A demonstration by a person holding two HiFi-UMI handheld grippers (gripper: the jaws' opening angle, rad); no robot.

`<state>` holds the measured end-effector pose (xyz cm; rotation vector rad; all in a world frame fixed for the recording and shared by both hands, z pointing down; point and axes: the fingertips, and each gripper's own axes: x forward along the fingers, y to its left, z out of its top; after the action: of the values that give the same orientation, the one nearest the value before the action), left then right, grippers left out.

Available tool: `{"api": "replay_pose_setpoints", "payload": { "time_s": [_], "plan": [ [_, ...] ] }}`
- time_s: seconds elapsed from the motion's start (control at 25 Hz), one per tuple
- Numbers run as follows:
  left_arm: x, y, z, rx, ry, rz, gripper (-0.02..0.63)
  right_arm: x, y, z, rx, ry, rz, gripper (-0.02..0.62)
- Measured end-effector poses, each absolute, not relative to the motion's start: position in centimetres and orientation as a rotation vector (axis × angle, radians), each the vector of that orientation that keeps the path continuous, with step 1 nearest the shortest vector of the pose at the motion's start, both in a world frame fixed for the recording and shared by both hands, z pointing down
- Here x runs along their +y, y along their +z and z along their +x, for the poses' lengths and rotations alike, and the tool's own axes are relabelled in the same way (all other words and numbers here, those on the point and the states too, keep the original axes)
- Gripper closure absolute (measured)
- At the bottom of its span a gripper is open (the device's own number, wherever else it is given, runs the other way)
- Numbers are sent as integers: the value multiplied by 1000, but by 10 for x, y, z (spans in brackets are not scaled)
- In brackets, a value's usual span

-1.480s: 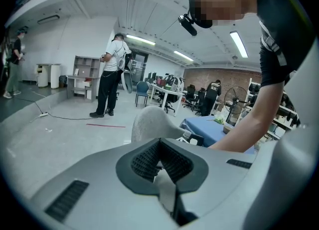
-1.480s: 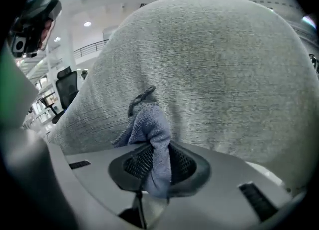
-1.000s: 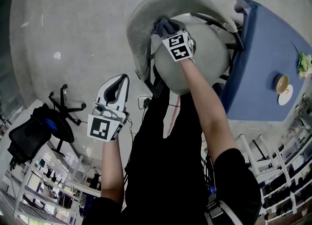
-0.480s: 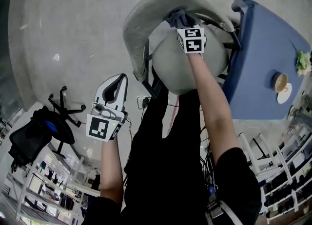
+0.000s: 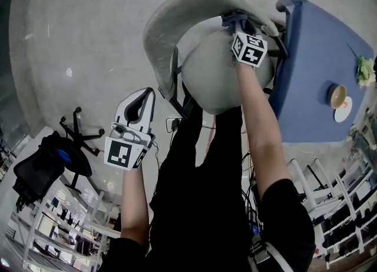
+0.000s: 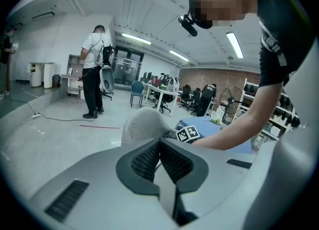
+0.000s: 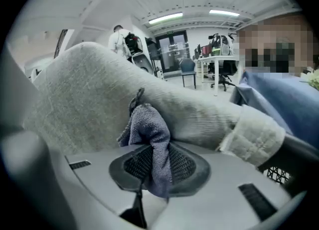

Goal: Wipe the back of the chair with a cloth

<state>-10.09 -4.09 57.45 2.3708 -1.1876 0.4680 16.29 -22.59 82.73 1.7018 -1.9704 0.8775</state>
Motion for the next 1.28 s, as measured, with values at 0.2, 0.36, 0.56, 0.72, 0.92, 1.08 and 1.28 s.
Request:
{"api": "replay_pose_setpoints", "payload": {
  "time_s": [0.2,0.36,0.56,0.72,0.92,1.08,1.28],
  "plan": [
    [-41,572,-100,-1187,468,2373,583,-216,830,197,-1899,881,1774,506],
    [-40,569,-99,-1183,471,2380,583,-203,834,217,-1835,934,1854,506],
    [-41,563,-99,-1198,444,2377,583,-194,833,221,-1827,959,1844,508],
    [-38,551,-99,-1195,444,2398,583,-184,817,214,-1847,913,1794,508],
    [-39,525,-104,-1199,428,2429,583,-152,792,192,-1905,846,1676,508],
    [-41,499,-110,-1206,402,2464,583,-119,770,160,-2010,827,1495,508],
    [-25,468,-110,-1142,411,2501,583,-70,715,121,-2096,811,1359,508]
  ]
}}
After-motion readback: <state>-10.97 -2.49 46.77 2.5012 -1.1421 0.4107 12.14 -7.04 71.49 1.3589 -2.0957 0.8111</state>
